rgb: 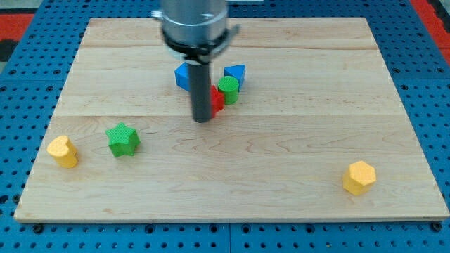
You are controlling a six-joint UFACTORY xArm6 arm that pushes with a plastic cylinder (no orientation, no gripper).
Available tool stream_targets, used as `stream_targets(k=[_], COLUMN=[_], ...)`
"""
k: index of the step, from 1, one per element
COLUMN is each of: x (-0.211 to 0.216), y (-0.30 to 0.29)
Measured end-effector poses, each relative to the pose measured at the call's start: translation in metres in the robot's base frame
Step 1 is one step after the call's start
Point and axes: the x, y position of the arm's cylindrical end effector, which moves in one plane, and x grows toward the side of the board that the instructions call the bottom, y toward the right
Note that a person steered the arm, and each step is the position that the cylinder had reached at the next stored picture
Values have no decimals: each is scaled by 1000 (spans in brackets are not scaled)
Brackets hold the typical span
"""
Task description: Bring the blue cube at the top left side of the yellow hexagon
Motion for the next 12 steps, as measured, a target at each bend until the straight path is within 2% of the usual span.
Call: stream_targets(k=[2,3,4,5,6,7,8,9,10,11,12], x=[-3,-39,-56,-90,-122,-106,-26,-24,-51,-72,-58], y=[-16,-21,-27,-68,-70,-38,45,49,11,39,120])
